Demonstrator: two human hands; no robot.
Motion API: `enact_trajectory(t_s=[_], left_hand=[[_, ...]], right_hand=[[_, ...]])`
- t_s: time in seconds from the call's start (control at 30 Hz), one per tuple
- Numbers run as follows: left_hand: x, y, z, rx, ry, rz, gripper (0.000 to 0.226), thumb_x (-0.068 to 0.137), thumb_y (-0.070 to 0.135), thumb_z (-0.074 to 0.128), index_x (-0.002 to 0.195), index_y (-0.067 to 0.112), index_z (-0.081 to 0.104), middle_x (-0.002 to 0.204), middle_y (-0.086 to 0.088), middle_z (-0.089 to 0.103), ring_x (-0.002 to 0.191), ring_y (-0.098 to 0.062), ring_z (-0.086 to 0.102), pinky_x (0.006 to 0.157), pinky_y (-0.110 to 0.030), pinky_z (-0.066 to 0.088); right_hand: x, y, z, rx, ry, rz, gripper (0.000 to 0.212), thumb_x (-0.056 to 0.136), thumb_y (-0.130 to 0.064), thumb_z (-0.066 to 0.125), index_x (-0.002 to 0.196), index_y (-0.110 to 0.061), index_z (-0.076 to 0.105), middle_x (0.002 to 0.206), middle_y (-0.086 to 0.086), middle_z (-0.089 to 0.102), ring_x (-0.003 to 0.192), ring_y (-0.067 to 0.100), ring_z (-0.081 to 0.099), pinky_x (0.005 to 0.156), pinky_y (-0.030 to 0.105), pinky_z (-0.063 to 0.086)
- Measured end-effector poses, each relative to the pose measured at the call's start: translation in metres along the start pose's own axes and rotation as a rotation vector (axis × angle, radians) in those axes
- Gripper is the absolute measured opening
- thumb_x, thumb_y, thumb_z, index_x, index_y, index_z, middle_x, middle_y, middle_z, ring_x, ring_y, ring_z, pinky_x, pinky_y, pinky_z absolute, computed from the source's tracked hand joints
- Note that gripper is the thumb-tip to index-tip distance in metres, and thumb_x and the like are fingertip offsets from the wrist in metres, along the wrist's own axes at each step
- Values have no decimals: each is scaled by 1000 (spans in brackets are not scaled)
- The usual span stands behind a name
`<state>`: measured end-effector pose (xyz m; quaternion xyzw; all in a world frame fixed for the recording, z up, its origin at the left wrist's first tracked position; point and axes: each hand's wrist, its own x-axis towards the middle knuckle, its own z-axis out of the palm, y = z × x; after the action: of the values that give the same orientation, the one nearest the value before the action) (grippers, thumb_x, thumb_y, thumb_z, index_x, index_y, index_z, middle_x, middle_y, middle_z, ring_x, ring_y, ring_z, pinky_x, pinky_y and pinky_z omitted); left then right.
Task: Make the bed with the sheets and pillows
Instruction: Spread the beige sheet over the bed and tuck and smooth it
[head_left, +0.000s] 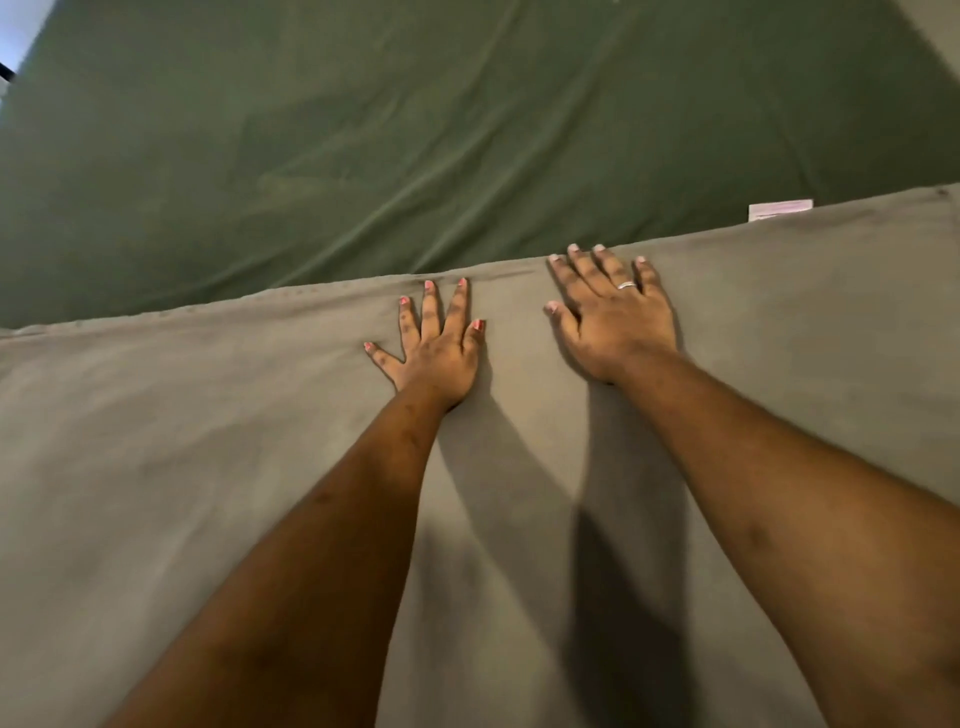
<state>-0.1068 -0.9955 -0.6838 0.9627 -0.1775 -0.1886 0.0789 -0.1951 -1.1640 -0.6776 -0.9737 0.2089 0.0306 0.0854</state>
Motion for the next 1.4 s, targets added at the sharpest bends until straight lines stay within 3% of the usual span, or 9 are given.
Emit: enact_trajectory(t_s=[0.23,0.4,0.57,0.63,0.83,1.07,1.4], left_hand=[[5,-6,-1,-50,-43,17,54,98,59,14,146,51,-9,158,13,-18,145,-19,-19,104,-69,-13],[12,-22,-2,60,17,210,54,101,49,17,149,43,-6,160,5,-15,146,-20,-15,112,-58,-11],[34,-68,-21,119,121,543,52,103,32,26,153,28,11,161,3,7,148,-15,4,120,-39,4],[42,-91,-31,151,116,597,51,104,33,26,153,27,13,161,3,11,148,-14,7,119,-38,6],[55,-236,-73,175,94,415,52,102,45,22,152,35,12,161,2,9,148,-18,7,119,-43,8],[14,-466,-102,114,167,86,54,100,53,21,151,39,10,161,5,4,148,-16,2,119,-43,4],[-35,-612,-108,4,295,5,47,104,30,27,151,29,22,159,2,17,148,-18,10,118,-39,9]], right_hand=[[-3,-20,0,24,32,312,60,100,-43,20,154,-21,5,161,-3,1,148,19,-1,117,50,-3],[-18,-102,23,54,29,140,56,101,-42,19,153,-24,8,161,-4,4,148,17,0,117,50,-3],[-21,-156,34,37,25,187,55,102,-40,18,154,-23,9,161,-4,5,148,18,-1,118,48,-4],[-20,-169,38,6,23,172,60,100,-45,20,154,-21,9,161,-2,7,148,20,1,117,50,-3],[2,-271,54,44,5,189,71,96,-57,19,154,-17,7,161,3,4,148,24,-1,117,51,-2],[13,-457,88,62,-31,10,77,94,-60,21,154,-14,6,161,6,3,148,25,-2,118,50,-3],[-36,-662,130,60,-71,-433,61,100,-46,19,154,-19,10,161,-2,6,148,21,0,119,47,-1]])
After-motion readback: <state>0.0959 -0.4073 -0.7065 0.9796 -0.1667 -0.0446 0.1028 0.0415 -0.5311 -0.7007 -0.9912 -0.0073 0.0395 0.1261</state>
